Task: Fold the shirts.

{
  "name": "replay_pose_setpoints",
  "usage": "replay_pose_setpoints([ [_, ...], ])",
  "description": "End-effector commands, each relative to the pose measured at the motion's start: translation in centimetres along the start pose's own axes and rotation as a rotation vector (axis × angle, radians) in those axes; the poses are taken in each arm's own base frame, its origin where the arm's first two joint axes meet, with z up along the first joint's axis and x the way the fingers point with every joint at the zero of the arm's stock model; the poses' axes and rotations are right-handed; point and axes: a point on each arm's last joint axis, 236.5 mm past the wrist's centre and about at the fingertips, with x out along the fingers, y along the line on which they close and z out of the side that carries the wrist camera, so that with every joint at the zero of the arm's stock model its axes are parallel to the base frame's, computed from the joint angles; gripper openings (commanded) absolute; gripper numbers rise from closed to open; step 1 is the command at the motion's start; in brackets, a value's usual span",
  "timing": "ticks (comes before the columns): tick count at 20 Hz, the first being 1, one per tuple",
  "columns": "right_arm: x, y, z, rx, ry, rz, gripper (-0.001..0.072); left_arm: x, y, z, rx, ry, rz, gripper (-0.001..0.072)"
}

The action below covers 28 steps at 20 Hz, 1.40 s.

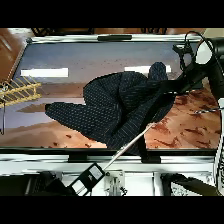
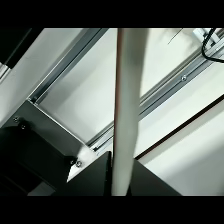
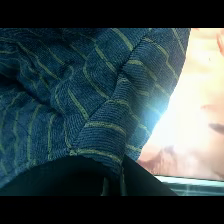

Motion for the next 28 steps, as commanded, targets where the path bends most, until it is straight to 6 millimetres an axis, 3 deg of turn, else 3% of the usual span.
replay_pose_setpoints([
  [1,0.0,0.0,0.0,-0.006,-0.003,0.001,0.0101,-2.0,1.4,-0.3,-0.162,-0.040,-0.006,0.0053],
  [4,-0.3,0.4,0.0,-0.025,-0.010,0.016,0.0101,-2.8,2.3,0.1,-0.232,-0.074,-0.028,0.0053],
  [8,-2.2,1.4,0.0,-0.072,-0.075,0.063,0.0101,-2.0,3.9,2.3,-0.216,-0.070,0.019,0.0053],
  [10,-3.7,2.6,0.2,-0.079,-0.131,0.115,0.0101,-1.5,3.9,3.7,-0.190,-0.080,0.013,0.0053],
  [15,-5.8,2.8,-0.1,-0.087,-0.194,0.130,0.0101,-1.2,3.1,5.0,-0.037,-0.112,-0.003,0.0053],
  [23,-6.2,4.0,-0.6,-0.105,-0.186,0.179,0.0101,-1.3,2.5,5.5,0.061,-0.139,-0.014,0.0053],
  [28,-6.0,2.8,-0.8,-0.094,-0.175,0.129,0.0101,-1.4,1.4,5.0,0.107,-0.148,-0.024,0.0053],
])
